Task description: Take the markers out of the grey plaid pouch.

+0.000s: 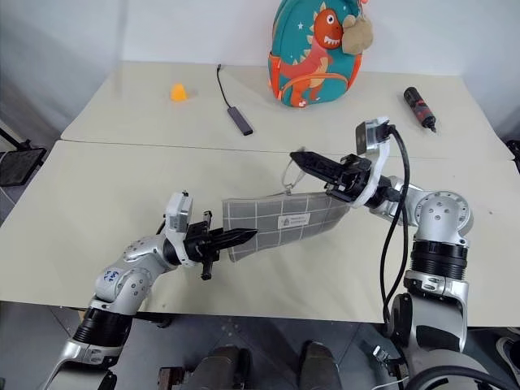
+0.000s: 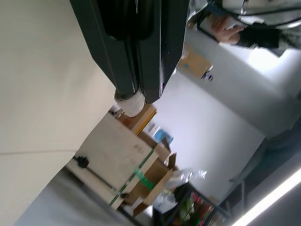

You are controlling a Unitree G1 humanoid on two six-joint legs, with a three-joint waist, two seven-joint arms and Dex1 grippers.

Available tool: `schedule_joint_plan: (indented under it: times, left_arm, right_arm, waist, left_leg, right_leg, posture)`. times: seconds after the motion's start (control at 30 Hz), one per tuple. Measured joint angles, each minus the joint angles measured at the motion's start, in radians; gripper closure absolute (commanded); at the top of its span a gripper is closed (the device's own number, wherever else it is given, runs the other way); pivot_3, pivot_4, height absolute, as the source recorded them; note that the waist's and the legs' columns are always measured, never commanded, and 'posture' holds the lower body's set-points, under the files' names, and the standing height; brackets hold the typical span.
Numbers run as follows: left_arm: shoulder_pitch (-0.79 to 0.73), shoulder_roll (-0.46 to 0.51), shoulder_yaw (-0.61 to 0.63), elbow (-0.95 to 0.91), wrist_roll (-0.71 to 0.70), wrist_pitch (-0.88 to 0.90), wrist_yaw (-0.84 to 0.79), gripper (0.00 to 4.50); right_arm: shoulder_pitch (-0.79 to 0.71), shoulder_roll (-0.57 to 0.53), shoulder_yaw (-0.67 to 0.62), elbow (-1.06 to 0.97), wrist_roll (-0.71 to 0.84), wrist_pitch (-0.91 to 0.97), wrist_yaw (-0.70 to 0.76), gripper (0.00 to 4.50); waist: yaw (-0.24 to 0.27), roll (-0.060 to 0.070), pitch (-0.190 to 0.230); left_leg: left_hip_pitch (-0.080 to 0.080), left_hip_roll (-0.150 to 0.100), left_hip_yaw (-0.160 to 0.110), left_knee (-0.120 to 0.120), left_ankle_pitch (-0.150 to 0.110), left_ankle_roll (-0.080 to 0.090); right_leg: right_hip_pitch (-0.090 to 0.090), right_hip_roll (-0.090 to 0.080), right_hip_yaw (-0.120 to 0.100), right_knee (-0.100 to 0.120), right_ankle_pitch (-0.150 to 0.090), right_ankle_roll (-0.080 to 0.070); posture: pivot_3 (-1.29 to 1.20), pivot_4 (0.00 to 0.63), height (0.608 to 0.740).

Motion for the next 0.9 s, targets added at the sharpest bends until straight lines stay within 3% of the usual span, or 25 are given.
schedule_joint_plan:
  times: [0.4, 0.6, 0.9]
  left_arm:
    - [0.006, 0.023, 0.073, 0.002, -0.069, 0.175, -0.004, 4.50]
    - [0.007, 0.028, 0.058, 0.004, -0.039, 0.164, -0.036, 4.50]
    - [-0.017, 0.001, 0.036, 0.056, 0.034, 0.114, -0.072, 4.50]
  right_arm:
    - [0.096, -0.147, -0.069, 0.081, -0.069, -0.154, 0.008, 4.48]
    - [0.115, -0.153, -0.069, 0.083, -0.080, -0.159, 0.010, 4.48]
    - [0.215, -0.246, -0.015, -0.092, -0.026, -0.039, 0.086, 1.72]
  waist:
    - [-0.001, 0.000, 0.000]
    - [0.001, 0.000, 0.000]
    - [0.012, 0.001, 0.000]
  left_leg:
    - [0.000, 0.001, 0.009, 0.000, 0.000, 0.000]
    - [0.000, 0.001, 0.010, 0.000, 0.000, 0.000]
    - [0.000, 0.000, 0.009, 0.000, 0.000, 0.000]
  right_leg:
    - [0.000, 0.000, 0.000, 0.000, 0.000, 0.000]
    - [0.000, 0.000, 0.000, 0.000, 0.000, 0.000]
    - [0.001, 0.000, 0.000, -0.002, 0.000, 0.000]
  posture:
    - [0.00, 0.150, 0.740]
    - [0.00, 0.150, 0.740]
    - [0.00, 0.150, 0.740]
